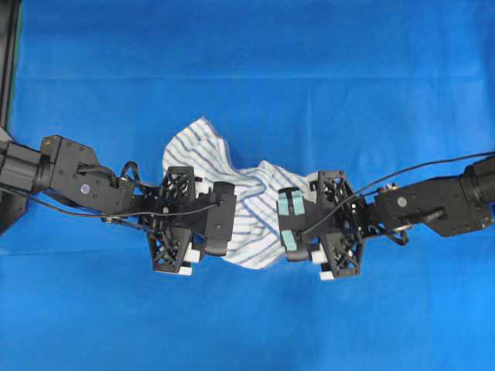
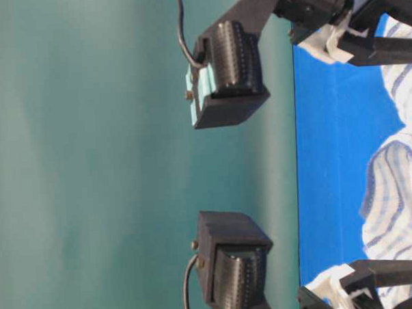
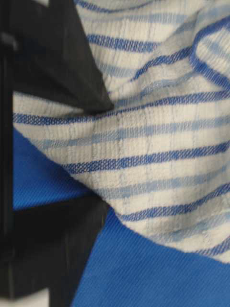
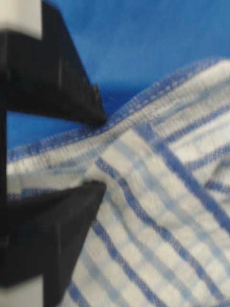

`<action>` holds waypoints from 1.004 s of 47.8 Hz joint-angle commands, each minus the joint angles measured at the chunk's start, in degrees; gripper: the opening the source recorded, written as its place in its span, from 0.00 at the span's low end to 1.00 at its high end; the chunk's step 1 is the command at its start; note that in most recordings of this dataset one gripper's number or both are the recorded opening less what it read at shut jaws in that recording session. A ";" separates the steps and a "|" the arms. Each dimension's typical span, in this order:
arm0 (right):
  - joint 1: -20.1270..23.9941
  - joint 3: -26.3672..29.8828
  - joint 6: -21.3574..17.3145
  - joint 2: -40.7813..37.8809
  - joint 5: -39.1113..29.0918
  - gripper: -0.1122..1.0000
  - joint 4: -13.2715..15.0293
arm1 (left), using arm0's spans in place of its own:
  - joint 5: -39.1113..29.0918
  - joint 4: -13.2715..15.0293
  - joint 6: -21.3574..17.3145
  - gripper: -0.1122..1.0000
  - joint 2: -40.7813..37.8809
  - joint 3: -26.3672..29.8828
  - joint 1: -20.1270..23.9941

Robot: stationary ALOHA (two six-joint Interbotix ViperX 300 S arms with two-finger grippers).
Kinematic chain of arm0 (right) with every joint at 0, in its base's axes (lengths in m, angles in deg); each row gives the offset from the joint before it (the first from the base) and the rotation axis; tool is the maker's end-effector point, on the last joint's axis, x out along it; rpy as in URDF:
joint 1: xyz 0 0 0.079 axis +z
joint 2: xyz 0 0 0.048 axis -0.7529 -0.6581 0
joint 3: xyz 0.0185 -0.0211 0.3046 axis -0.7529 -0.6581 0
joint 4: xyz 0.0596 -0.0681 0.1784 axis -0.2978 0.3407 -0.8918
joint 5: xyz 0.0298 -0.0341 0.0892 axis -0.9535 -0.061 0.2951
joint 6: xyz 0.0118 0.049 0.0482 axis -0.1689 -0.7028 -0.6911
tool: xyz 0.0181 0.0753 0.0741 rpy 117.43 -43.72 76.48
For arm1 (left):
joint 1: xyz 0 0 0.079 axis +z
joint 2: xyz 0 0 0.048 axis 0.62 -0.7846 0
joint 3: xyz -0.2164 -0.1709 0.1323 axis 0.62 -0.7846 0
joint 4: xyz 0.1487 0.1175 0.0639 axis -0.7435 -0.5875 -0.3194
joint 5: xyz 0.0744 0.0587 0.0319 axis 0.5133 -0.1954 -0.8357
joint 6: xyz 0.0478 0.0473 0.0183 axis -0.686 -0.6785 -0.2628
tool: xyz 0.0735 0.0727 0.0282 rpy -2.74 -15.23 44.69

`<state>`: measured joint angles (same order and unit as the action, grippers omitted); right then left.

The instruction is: Lift the towel with both arms.

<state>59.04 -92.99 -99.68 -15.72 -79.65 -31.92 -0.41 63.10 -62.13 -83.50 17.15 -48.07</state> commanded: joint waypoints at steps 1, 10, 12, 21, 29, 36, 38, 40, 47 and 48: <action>-0.97 0.62 0.35 0.35 0.26 0.52 0.26 | 0.35 0.09 0.00 0.52 0.62 0.79 -0.09; -1.41 0.79 0.88 0.35 0.26 0.16 0.70 | -0.35 0.09 0.00 0.13 0.88 0.35 0.53; -1.41 0.88 0.88 0.35 0.35 0.16 0.79 | -0.53 0.09 0.00 0.14 0.97 0.35 0.70; -1.41 1.23 0.88 0.53 0.26 0.16 0.79 | -1.76 0.09 0.00 0.14 1.41 0.70 1.32; -1.49 2.72 1.23 4.13 -2.11 0.16 0.79 | -7.03 0.09 0.53 0.14 6.68 1.85 2.29; -1.76 5.10 1.58 10.02 -6.86 0.16 1.05 | -13.62 0.09 0.79 0.14 13.18 4.22 2.72; -1.85 5.89 1.58 12.13 -8.88 0.16 1.58 | -15.38 0.09 0.88 0.14 14.59 5.01 2.90; -1.85 6.68 1.58 14.06 -10.81 0.16 2.02 | -17.40 0.09 0.88 0.14 15.91 5.89 3.16; -1.85 10.20 1.58 19.25 -17.67 0.16 3.69 | -24.61 0.09 0.97 0.14 20.83 10.28 3.96; -1.85 10.72 1.58 19.78 -18.63 0.16 3.87 | -25.40 0.09 0.97 0.14 21.53 10.90 4.04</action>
<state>57.28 -85.08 -98.19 0.63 -95.56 -28.76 -23.17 63.10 -61.17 -65.39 24.88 -44.47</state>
